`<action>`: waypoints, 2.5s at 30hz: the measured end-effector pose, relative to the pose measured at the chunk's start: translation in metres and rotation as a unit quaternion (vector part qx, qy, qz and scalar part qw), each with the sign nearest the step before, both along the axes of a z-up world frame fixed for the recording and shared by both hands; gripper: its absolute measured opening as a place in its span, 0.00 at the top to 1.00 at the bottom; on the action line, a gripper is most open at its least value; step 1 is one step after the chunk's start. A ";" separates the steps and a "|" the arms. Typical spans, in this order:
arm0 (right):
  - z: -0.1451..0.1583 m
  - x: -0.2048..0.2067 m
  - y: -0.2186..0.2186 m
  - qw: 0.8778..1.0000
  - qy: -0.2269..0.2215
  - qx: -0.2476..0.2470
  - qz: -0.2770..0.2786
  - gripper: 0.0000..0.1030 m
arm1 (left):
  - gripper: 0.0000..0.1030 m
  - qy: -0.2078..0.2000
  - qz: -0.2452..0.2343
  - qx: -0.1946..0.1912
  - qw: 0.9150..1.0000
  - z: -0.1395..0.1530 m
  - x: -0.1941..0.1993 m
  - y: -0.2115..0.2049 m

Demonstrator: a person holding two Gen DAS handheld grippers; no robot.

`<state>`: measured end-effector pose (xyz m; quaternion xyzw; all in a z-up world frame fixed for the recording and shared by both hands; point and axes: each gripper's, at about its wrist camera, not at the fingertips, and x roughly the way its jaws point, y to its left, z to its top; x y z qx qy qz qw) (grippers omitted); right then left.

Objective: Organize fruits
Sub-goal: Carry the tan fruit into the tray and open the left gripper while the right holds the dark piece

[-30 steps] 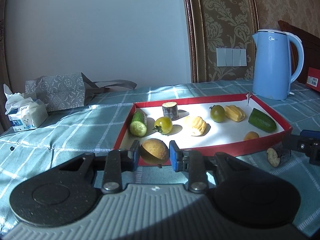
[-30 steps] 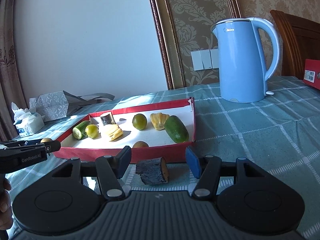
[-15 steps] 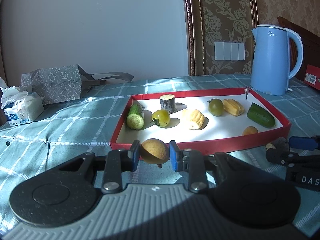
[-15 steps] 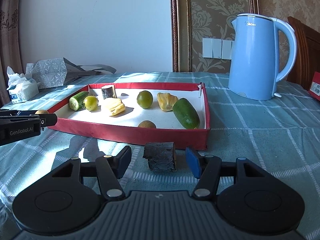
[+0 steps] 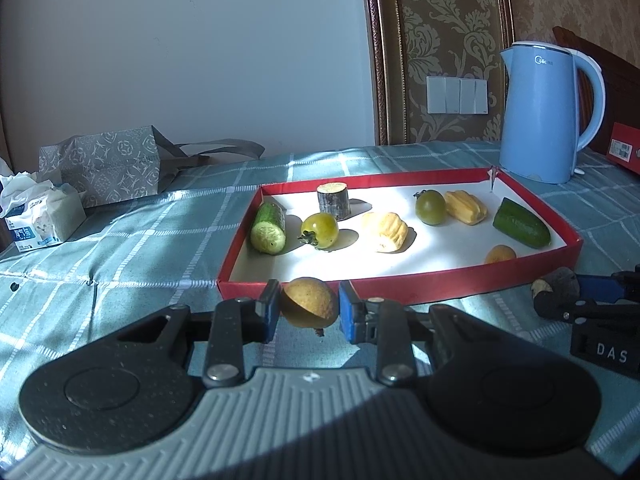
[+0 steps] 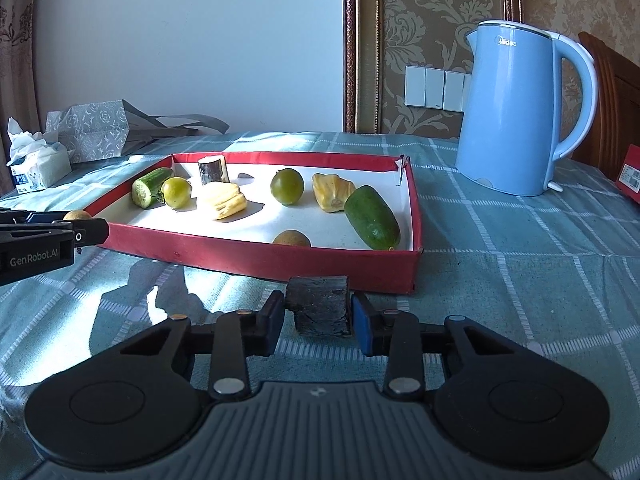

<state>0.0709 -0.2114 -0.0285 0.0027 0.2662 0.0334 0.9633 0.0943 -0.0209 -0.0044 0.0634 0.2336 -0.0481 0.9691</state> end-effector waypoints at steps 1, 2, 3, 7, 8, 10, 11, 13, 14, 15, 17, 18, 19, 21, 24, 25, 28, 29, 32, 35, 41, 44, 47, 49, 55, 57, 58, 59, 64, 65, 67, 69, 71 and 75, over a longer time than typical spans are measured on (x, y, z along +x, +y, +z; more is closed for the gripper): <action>0.000 0.000 0.000 1.000 0.000 0.000 0.000 0.66 | 0.73 0.001 0.000 0.000 1.000 0.000 0.000 0.000; 0.000 0.000 0.000 1.000 0.000 0.000 0.000 0.66 | 0.73 0.001 -0.001 0.000 1.000 0.000 0.000 0.000; 0.000 0.000 0.000 1.000 0.000 0.000 0.000 0.66 | 0.73 0.001 0.000 0.000 1.000 0.000 0.000 0.000; 0.000 0.001 0.001 1.000 0.000 -0.004 -0.001 0.67 | 0.73 0.000 0.000 0.000 1.000 0.000 0.000 0.000; 0.000 0.001 0.001 1.000 0.000 -0.006 -0.001 0.67 | 0.73 0.000 0.000 0.001 1.000 0.000 0.000 0.000; 0.000 0.000 0.002 1.000 0.000 -0.009 -0.002 0.67 | 0.73 0.001 0.000 0.001 1.000 -0.001 0.001 0.000; 0.000 0.000 0.002 1.000 0.000 -0.010 -0.003 0.67 | 0.73 0.001 0.000 0.001 1.000 -0.001 0.001 0.001; 0.000 0.000 0.002 1.000 -0.001 -0.011 -0.005 0.68 | 0.73 0.001 0.001 0.000 1.000 -0.001 0.001 0.001; 0.000 -0.001 0.002 1.000 -0.001 -0.010 -0.006 0.68 | 0.73 0.001 0.001 0.000 1.000 -0.001 0.001 0.001; 0.000 -0.001 0.001 1.000 -0.001 -0.010 -0.006 0.68 | 0.73 0.001 0.001 0.001 1.000 0.000 0.001 0.001; 0.001 -0.003 0.001 1.000 -0.001 -0.007 -0.006 0.68 | 0.73 0.001 0.001 0.000 1.000 0.000 0.001 0.001; 0.002 -0.004 0.001 1.000 -0.002 -0.004 -0.005 0.68 | 0.73 0.000 0.001 0.000 1.000 0.000 0.001 0.001; 0.003 -0.006 0.001 1.000 -0.004 -0.003 -0.004 0.68 | 0.73 0.000 0.000 0.000 1.000 0.000 0.001 0.001; 0.005 -0.008 0.002 1.000 -0.006 -0.003 -0.003 0.68 | 0.73 0.001 0.000 0.000 1.000 0.000 0.001 0.001; 0.008 -0.013 0.003 1.000 -0.010 -0.002 -0.001 0.68 | 0.73 -0.003 0.001 -0.002 1.000 0.001 0.001 0.002; 0.010 -0.015 0.004 1.000 -0.012 -0.001 0.000 0.68 | 0.73 -0.005 0.001 -0.003 1.000 0.002 0.001 0.003; 0.014 -0.022 0.003 1.000 -0.021 0.005 0.002 0.68 | 0.73 -0.020 0.003 -0.022 1.000 0.009 -0.002 0.008; 0.015 -0.024 0.002 1.000 -0.023 0.007 0.004 0.68 | 0.73 -0.023 0.003 -0.029 0.999 0.011 -0.003 0.010; 0.014 -0.027 -0.003 0.999 -0.027 0.022 0.006 0.68 | 0.73 -0.022 -0.003 -0.043 0.999 0.019 -0.004 0.013; 0.010 -0.025 -0.009 0.999 -0.027 0.041 0.009 0.68 | 0.73 -0.031 -0.012 -0.042 0.999 0.030 -0.005 0.013; 0.009 -0.026 -0.016 0.997 -0.031 0.068 0.018 0.68 | 0.73 -0.032 -0.038 -0.038 0.998 0.051 0.024 -0.005; 0.008 -0.027 -0.023 0.996 -0.034 0.086 0.018 0.68 | 0.73 -0.027 -0.052 -0.030 0.998 0.053 0.044 -0.026; 0.008 -0.026 -0.023 0.996 -0.030 0.082 0.013 0.68 | 0.73 -0.016 -0.066 -0.022 0.997 0.051 0.064 -0.050; 0.010 -0.028 -0.023 0.996 -0.036 0.077 0.013 0.68 | 0.73 -0.008 -0.073 -0.007 0.997 0.046 0.075 -0.068; 0.012 -0.030 -0.027 0.995 -0.044 0.086 0.015 0.68 | 0.73 0.014 -0.082 0.028 0.996 0.025 0.099 -0.103; 0.012 -0.030 -0.026 0.995 -0.046 0.086 0.018 0.68 | 0.73 0.019 -0.082 0.036 0.996 0.019 0.106 -0.110; 0.012 -0.030 -0.026 0.995 -0.046 0.086 0.019 0.68 | 0.73 0.021 -0.082 0.042 0.996 0.016 0.108 -0.113; 0.013 -0.030 -0.026 0.995 -0.046 0.087 0.020 0.68 | 0.73 0.023 -0.081 0.046 0.995 0.013 0.111 -0.116; 0.012 -0.029 -0.024 0.995 -0.045 0.087 0.024 0.68 | 0.73 0.042 -0.077 0.047 0.995 0.005 0.126 -0.122; 0.012 -0.029 -0.025 0.995 -0.044 0.087 0.023 0.68 | 0.73 0.046 -0.075 0.048 0.995 0.004 0.128 -0.123; 0.011 -0.029 -0.025 0.995 -0.044 0.086 0.022 0.68 | 0.73 0.048 -0.073 0.054 0.995 0.002 0.131 -0.125; 0.011 -0.030 -0.025 0.995 -0.044 0.086 0.021 0.68 | 0.73 0.048 -0.071 0.059 0.995 0.001 0.132 -0.126; 0.012 -0.030 -0.025 0.995 -0.045 0.088 0.023 0.68 | 0.72 0.050 -0.070 0.059 0.995 0.000 0.132 -0.126; 0.010 -0.030 -0.024 0.995 -0.041 0.088 0.025 0.68 | 0.71 0.049 -0.066 0.060 0.995 -0.001 0.132 -0.124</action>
